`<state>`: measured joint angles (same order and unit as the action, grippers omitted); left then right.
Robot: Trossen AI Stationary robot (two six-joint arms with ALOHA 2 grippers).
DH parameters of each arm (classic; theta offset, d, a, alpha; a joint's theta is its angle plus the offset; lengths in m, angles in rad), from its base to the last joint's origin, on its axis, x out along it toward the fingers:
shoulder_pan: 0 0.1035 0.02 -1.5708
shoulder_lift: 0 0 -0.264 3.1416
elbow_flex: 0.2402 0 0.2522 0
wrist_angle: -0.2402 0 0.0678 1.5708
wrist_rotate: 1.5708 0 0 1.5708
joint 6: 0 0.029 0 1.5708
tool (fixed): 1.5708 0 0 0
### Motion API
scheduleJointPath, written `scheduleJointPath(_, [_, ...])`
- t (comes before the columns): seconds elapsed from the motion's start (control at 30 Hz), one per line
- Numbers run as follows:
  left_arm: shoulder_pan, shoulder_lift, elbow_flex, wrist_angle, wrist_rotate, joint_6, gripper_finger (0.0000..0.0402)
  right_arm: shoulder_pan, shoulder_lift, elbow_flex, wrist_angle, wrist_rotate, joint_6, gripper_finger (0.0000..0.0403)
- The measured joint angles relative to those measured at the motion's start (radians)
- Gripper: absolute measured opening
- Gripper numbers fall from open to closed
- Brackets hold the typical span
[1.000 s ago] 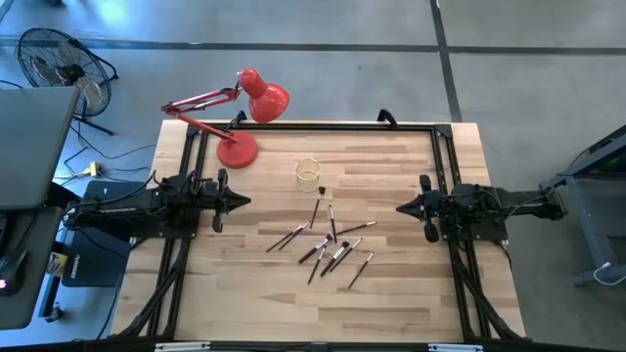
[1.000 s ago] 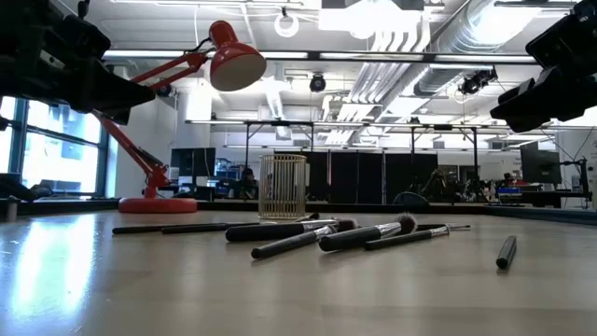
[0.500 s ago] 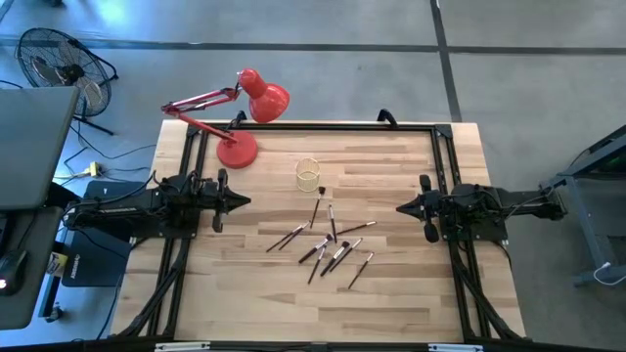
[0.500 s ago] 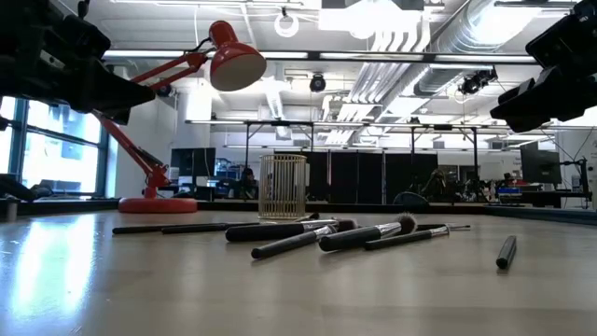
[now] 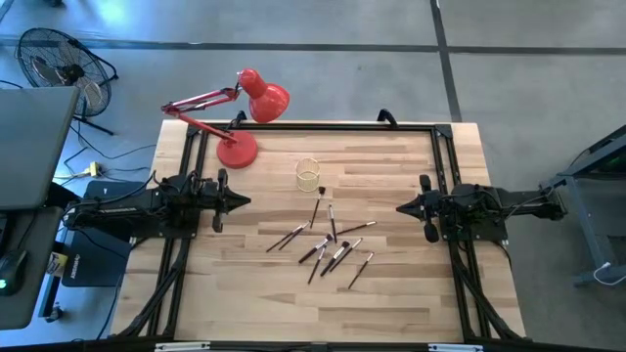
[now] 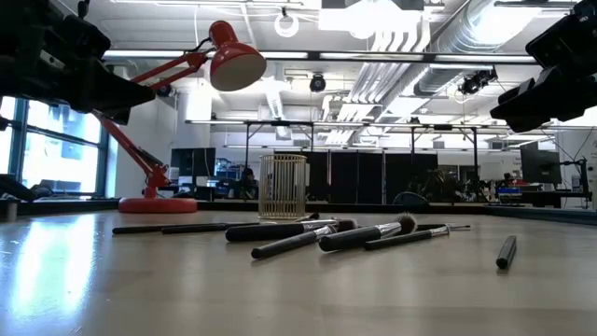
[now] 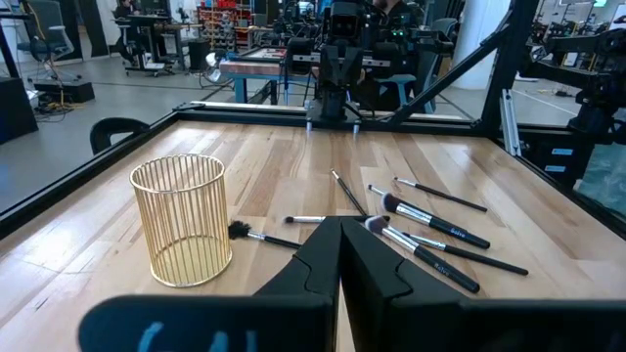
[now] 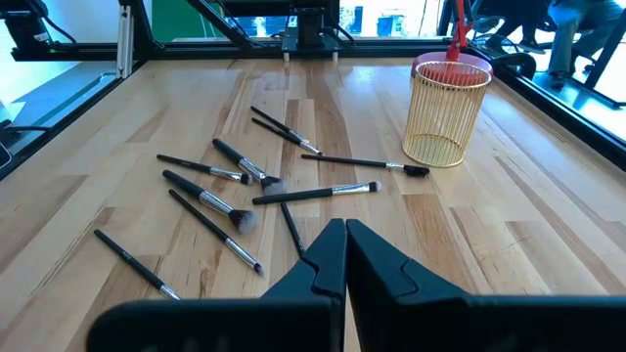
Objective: Put items in baskets/containers
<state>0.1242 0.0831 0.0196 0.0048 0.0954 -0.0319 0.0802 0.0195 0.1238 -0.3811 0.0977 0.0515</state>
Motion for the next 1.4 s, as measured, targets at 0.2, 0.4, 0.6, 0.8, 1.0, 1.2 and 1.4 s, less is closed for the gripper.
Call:
scheduleJointPath(0.2, [0.0,0.0,0.0,0.0,0.0,0.0,0.0005,0.0,0.0,0.0,0.0,0.0,0.0,0.0])
scheduleJointPath(0.4, [0.0,0.0,0.0,0.0,0.0,0.0,0.0005,0.0,0.0,0.0,0.003,0.0,0.0,0.0001])
scheduleJointPath(0.6, [0.0,0.0,0.0,0.0,0.0,0.0,0.0005,0.0,0.0,0.0,0.052,0.0,0.0,0.0001])
scheduleJointPath(0.8, [0.0,0.0,0.0,0.0,0.0,0.0,0.0005,0.0,0.0,0.0,0.265,0.035,-0.01,0.0001])
scheduleJointPath(1.0, [0.0,0.0,0.0,0.0,0.0,0.0,0.0005,0.0,0.049,0.0,0.526,-0.026,-0.106,0.0])
scheduleJointPath(1.2, [0.0,0.0,0.0,0.0,0.0,0.0,0.0005,0.0,0.211,0.044,0.614,0.069,-0.141,0.0])
scheduleJointPath(1.4, [0.0,0.0,0.0,0.0,0.0,0.0,0.0005,0.0,0.444,0.234,0.469,0.222,-0.108,0.0])
